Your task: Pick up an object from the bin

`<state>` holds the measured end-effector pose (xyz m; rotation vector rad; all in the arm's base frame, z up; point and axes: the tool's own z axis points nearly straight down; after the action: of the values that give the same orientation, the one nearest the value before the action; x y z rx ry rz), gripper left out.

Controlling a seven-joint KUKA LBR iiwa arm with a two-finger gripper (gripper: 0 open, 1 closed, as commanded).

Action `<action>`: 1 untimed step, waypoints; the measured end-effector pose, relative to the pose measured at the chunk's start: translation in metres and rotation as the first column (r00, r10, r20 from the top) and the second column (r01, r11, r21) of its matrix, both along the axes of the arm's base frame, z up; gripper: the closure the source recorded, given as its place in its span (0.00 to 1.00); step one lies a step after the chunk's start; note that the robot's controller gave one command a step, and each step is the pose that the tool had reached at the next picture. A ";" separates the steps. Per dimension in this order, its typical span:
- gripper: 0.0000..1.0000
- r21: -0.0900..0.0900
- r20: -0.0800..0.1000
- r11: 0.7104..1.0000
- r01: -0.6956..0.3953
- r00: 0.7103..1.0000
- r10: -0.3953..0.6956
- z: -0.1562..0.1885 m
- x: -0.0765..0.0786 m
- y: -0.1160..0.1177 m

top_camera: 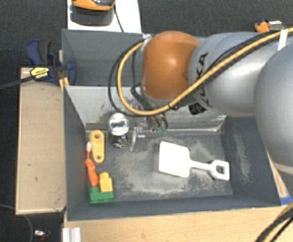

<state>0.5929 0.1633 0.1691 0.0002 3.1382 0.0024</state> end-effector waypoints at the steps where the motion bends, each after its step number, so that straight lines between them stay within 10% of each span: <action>1: 0.00 0.001 -0.002 1.000 0.031 1.000 -0.031 -0.017 -0.041 0.006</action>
Offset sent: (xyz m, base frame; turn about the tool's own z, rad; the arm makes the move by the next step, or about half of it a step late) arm -0.0622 -0.0077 -0.0042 0.0456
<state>0.5521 0.1697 0.1520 0.0491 3.1395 0.0033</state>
